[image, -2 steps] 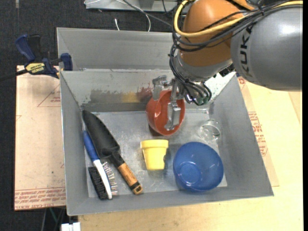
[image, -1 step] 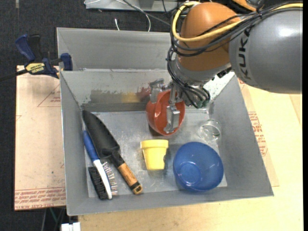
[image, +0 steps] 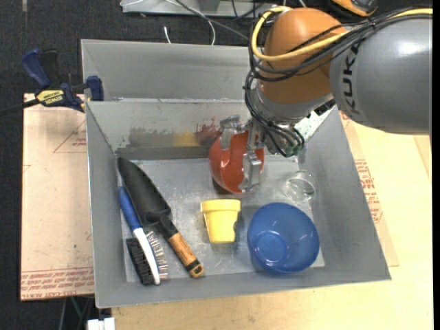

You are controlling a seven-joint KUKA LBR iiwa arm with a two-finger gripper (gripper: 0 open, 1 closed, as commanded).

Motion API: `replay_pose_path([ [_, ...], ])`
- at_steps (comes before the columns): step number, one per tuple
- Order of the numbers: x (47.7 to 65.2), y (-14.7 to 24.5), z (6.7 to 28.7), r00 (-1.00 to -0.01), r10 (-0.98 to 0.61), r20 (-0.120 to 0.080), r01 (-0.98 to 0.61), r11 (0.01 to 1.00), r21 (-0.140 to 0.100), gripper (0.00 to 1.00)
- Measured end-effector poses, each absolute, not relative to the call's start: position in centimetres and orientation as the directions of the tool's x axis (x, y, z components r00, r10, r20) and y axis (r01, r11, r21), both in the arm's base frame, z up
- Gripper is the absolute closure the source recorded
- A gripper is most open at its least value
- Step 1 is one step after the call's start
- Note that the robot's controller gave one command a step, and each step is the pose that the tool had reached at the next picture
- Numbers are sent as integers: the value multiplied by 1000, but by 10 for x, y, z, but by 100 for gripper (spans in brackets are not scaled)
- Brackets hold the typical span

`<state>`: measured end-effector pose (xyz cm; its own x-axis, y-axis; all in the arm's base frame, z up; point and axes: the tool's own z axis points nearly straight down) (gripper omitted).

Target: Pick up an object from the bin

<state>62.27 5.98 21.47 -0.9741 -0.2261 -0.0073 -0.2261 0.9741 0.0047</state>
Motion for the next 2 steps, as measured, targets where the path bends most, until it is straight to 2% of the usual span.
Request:
replay_pose_path([
  [1,626,72,330,-959,-283,-19,-283,959,3,0],
  [2,633,70,349,-960,-280,-11,-280,960,4,0],
])
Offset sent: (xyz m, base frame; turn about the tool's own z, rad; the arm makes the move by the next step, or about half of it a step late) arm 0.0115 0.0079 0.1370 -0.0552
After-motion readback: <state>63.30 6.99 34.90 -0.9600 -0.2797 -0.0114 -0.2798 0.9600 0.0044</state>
